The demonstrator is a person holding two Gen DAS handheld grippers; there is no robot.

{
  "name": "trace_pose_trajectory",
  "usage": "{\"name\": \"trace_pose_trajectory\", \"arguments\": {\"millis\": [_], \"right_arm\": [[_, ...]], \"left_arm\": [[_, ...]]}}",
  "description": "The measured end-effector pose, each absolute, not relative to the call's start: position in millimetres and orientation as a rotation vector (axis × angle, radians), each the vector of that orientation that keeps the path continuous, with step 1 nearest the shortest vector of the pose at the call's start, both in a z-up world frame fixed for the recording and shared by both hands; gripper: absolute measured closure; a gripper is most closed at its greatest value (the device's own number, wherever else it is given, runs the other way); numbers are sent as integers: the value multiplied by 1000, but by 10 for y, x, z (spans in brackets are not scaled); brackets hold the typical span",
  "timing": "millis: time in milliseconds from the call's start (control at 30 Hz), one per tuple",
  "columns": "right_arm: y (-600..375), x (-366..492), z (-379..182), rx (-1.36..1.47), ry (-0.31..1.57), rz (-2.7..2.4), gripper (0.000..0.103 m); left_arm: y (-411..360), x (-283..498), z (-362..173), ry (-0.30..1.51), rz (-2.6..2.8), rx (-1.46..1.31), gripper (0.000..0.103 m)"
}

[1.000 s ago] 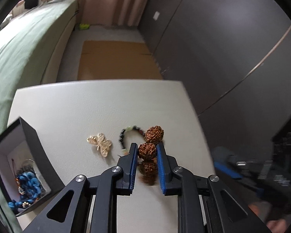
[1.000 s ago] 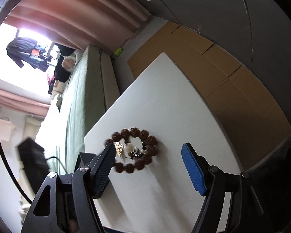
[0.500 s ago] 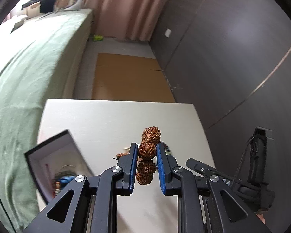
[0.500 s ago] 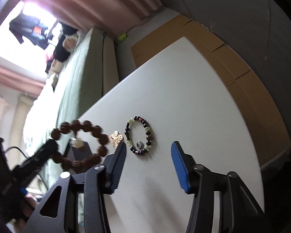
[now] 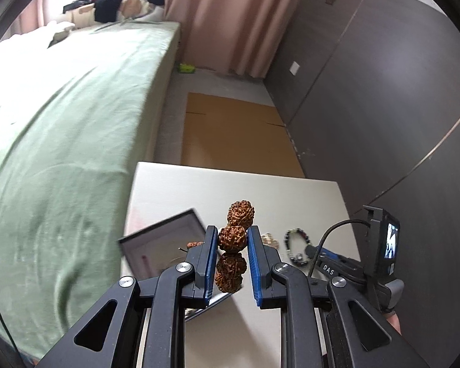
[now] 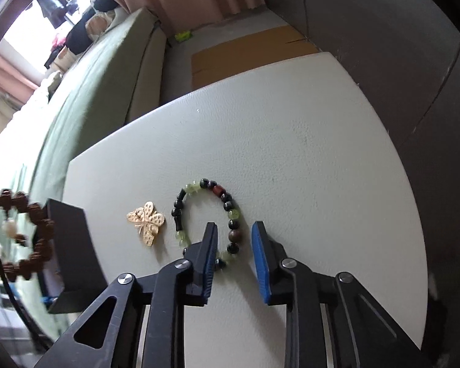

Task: Organize jewelry
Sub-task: 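Drop the brown bracelet into the box with the left tool while the right tool grasps the black-green bead bracelet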

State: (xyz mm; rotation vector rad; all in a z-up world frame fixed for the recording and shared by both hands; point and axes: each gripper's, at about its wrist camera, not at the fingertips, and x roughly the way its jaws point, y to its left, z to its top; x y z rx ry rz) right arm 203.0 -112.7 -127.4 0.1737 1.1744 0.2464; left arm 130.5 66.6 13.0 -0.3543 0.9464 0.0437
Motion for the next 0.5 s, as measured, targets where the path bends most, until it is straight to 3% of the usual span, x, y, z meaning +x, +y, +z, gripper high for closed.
{"name": "trace_pose_trajectory", "arguments": {"millis": [67, 500], "right_arm": [[-1056, 2025, -1268, 97, 1173, 222, 91], [-1069, 1656, -732, 129, 1055, 326, 92]], "left_arm": [[721, 1260, 126, 947, 53, -361, 83], [841, 1137, -130, 979, 41, -435, 83]]}}
